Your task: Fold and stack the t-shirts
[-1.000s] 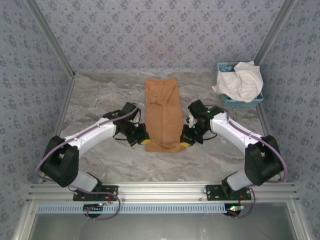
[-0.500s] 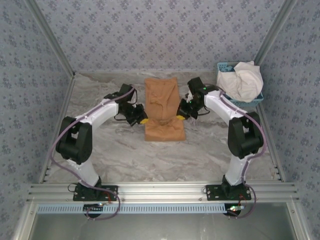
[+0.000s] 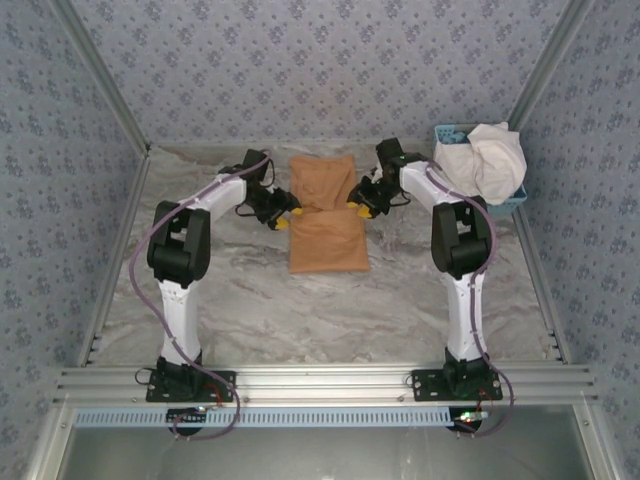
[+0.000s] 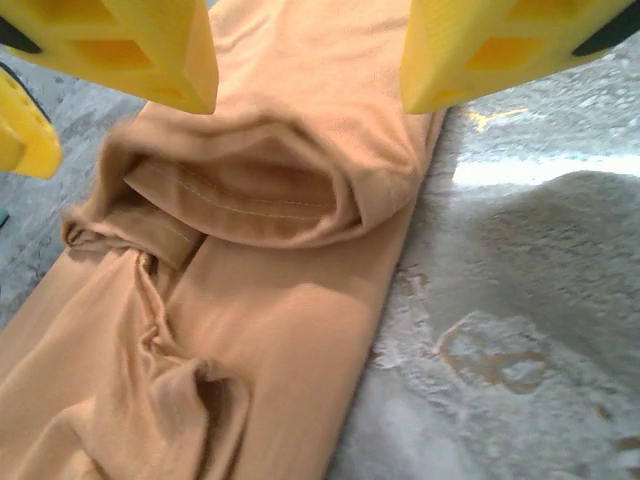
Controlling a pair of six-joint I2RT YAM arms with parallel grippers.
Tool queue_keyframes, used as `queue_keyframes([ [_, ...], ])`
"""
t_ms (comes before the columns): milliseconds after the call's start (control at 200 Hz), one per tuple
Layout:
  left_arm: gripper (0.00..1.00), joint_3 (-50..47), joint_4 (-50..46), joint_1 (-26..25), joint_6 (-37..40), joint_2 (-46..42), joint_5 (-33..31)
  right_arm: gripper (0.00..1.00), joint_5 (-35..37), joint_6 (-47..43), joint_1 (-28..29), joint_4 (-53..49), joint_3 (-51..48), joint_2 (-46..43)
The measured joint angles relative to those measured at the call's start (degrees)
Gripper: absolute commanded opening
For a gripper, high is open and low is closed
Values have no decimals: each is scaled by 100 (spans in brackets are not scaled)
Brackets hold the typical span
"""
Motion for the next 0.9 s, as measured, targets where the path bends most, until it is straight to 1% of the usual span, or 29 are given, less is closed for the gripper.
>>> queue_keyframes([
  [75, 52, -125, 39, 2, 39, -129, -111, 43, 74, -70, -66, -15, -35, -98],
  [155, 51, -743, 136, -4, 42, -634, -221, 43, 214, -142, -101, 63, -428, -437],
  [235, 49, -1539, 114, -35, -2, -1344, -256, 43, 304, -225, -101, 203, -1237, -1060],
  [285, 48, -1993, 116, -85, -35, -1751, -247, 45, 304, -249, -66, 323, -1818, -1484],
  [405, 48, -2911, 197, -380, -293, -2323, -133, 51, 295, -234, 138, 629, -3121, -2376],
  [480, 49, -3338, 337, -601, -518, -2369, -79, 52, 249, -201, 273, 874, -3729, -2658],
  [555, 49, -3681, 544, -756, -791, -2365, -26, 52, 188, -175, 367, 1038, -4113, -2697],
  [700, 47, -3932, 1034, -793, -1272, -2249, 17, 52, 125, -46, 385, 1368, -4601, -2684],
  [804, 40, -3923, 1110, -767, -1508, -2155, 107, 51, 52, 37, 387, 1545, -4671, -2605],
  [899, 29, -3853, 1099, -761, -1655, -2050, 168, 47, 17, 122, 402, 1731, -4677, -2511],
])
